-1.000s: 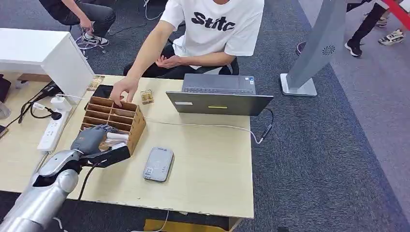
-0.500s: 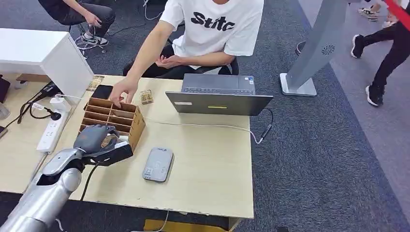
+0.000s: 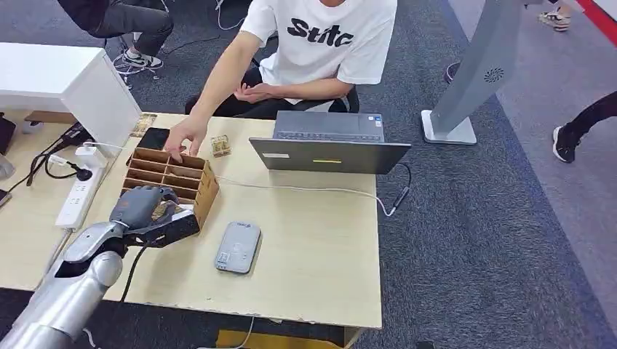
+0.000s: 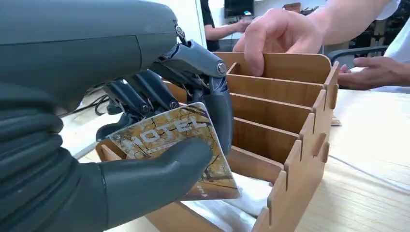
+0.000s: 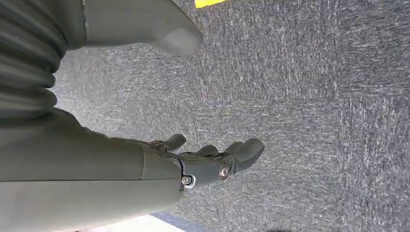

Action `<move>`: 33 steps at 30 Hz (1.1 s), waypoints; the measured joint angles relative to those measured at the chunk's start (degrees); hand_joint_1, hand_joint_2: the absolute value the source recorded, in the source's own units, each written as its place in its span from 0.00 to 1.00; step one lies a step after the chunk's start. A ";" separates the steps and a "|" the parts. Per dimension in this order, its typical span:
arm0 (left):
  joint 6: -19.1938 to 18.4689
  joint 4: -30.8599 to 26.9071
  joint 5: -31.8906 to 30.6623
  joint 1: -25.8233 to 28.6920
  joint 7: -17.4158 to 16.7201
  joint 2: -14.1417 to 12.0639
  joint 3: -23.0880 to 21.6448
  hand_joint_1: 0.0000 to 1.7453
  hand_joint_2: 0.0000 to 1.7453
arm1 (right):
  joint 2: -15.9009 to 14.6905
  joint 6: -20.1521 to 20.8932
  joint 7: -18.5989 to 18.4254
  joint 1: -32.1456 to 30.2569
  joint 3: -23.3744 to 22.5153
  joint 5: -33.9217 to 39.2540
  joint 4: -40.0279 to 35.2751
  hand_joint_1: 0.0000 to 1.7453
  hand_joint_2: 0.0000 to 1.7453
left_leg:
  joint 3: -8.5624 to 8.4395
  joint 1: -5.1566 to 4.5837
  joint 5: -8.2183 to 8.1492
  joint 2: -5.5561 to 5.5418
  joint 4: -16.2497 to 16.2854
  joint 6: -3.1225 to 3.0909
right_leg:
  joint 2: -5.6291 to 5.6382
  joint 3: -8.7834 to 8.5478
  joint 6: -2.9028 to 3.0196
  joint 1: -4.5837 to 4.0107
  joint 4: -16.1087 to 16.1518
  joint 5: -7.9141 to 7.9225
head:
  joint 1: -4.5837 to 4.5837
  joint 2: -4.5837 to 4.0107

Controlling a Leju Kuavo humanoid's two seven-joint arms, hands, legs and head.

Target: Pass the card to the sensor for recognition and then transmit it.

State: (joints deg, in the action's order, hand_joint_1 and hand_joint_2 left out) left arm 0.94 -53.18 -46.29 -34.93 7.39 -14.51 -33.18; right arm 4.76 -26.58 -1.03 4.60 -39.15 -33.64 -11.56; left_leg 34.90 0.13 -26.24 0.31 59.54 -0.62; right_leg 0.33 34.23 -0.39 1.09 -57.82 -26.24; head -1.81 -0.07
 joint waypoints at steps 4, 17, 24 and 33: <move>0.02 0.02 0.00 -0.02 0.00 0.07 0.15 1.00 1.00 | 0.02 0.00 0.02 0.00 0.00 -0.02 0.00 0.00 1.00 | 0.00 0.00 0.00 0.00 0.00 0.00 | 0.00 0.00 0.00 0.00 0.00 0.00 | 0.00 0.00; 2.05 -3.85 0.33 -2.37 -0.20 0.24 4.92 1.00 1.00 | 0.15 0.20 0.57 -0.01 -0.55 -0.15 0.00 0.00 1.00 | 0.02 0.00 0.01 -0.04 0.00 0.00 | -0.03 0.01 0.00 0.00 0.00 0.00 | 0.00 0.00; 2.05 -5.36 0.24 -3.29 -0.24 0.39 5.99 1.00 1.00 | 0.20 0.42 0.61 0.00 -0.92 -0.22 0.00 0.00 1.00 | 0.01 0.00 0.01 -0.04 0.00 0.00 | -0.02 0.01 0.00 0.00 0.00 0.00 | 0.00 0.00; 2.05 -5.84 0.24 -3.38 -0.24 0.61 6.40 1.00 1.00 | 0.26 0.50 0.63 0.00 -1.38 -0.22 0.00 0.00 1.00 | 0.02 0.00 0.01 -0.04 0.00 0.00 | -0.02 0.01 0.00 0.00 0.00 0.00 | 0.00 0.00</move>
State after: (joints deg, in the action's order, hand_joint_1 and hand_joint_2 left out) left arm 2.99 -59.01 -46.05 -38.31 7.15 -13.90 -26.77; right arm 5.03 -26.08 -0.39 4.61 -40.52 -33.86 -11.56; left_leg 34.92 0.14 -26.23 0.27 59.54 -0.61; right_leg 0.31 34.24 -0.40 1.09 -57.82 -26.24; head -1.81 -0.07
